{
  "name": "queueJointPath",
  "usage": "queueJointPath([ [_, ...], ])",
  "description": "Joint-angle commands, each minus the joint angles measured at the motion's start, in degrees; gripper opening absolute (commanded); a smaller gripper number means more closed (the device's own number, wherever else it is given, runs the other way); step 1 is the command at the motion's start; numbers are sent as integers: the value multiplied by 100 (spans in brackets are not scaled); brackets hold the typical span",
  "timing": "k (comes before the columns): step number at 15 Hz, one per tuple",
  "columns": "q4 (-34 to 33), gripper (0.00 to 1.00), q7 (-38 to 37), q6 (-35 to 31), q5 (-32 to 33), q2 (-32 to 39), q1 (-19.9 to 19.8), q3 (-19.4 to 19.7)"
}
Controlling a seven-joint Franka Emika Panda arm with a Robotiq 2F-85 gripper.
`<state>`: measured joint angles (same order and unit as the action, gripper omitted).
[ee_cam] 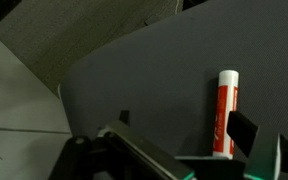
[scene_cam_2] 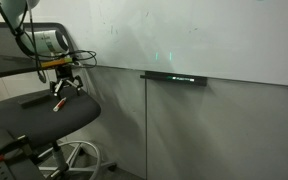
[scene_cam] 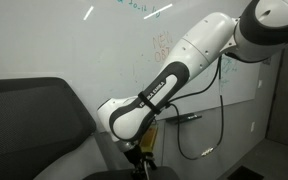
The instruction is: Use the red marker to write on the whiteboard.
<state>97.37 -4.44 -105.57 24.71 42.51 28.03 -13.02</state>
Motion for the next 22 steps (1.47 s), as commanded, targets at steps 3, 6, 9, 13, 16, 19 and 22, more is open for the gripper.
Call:
queueJointPath([
  [3, -7, 100, -239, 421, -280, -143, 96, 11],
  [6, -22, 100, -249, 710, -396, -136, 141, -61],
  [9, -79, 100, 10, 1088, -654, -39, 121, -219],
  [13, -254, 100, 365, 1484, -940, 189, 81, -349],
  [16, -350, 100, 580, 1489, -884, 307, 85, -338],
  [19, -464, 100, 848, 1482, -773, 412, 91, -320],
  [22, -510, 100, 1054, 1511, -649, 406, 95, -304],
])
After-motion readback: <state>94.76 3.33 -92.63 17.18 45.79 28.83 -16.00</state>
